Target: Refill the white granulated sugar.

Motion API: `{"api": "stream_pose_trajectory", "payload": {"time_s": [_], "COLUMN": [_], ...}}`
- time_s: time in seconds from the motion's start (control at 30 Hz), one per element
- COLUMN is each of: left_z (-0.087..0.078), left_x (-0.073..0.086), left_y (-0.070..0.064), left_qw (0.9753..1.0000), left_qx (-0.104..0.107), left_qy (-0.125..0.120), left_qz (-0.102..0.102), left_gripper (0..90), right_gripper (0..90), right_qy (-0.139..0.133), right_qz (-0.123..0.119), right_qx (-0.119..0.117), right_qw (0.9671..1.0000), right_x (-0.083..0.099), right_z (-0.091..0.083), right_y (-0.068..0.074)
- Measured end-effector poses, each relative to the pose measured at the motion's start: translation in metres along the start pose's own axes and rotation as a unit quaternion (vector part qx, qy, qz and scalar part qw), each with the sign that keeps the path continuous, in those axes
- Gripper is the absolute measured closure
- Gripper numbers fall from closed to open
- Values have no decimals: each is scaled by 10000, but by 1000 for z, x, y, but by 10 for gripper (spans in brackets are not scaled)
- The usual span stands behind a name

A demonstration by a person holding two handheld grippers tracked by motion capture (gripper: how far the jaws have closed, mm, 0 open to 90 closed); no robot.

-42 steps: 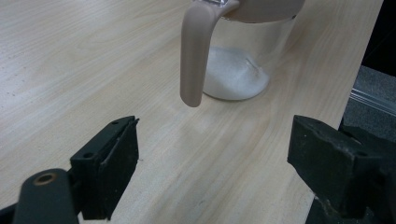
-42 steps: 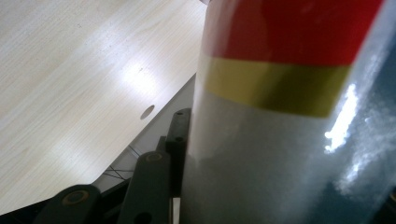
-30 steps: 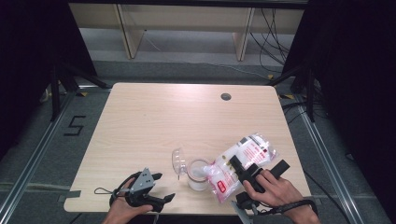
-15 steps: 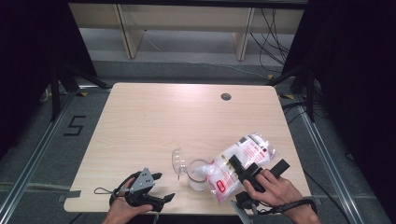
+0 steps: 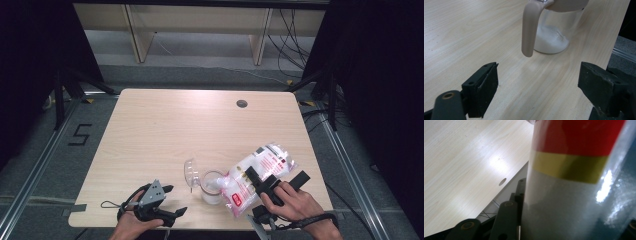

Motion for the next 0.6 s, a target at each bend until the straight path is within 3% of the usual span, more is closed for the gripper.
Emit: {"api": "stream_pose_trajectory", "payload": {"time_s": [0.23, 0.6], "left_z": [1, 0], "left_x": [0, 0], "left_y": [-1, -1], "left_qw": [9999, 10000], "left_qx": [-48, -55], "left_qy": [-92, -35], "left_qz": [-46, -21], "left_gripper": [161, 161], "right_gripper": [690, 692], "right_qy": [2, -1], "right_qz": [-10, -10], "right_qx": [31, -28], "right_qw": [10000, 10000], "right_x": [0, 2], "right_z": [0, 0], "right_y": [-1, 0]}}
Point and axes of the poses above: each handheld gripper's, and its own axes: z roughly forward along the jaws, x roughly out of its underside, y roughly to its left, the point moved 2 cm from there along z, roughly forward along the jaws, and after that the axes turned 2 degrees about z, right-handed, at the moved point
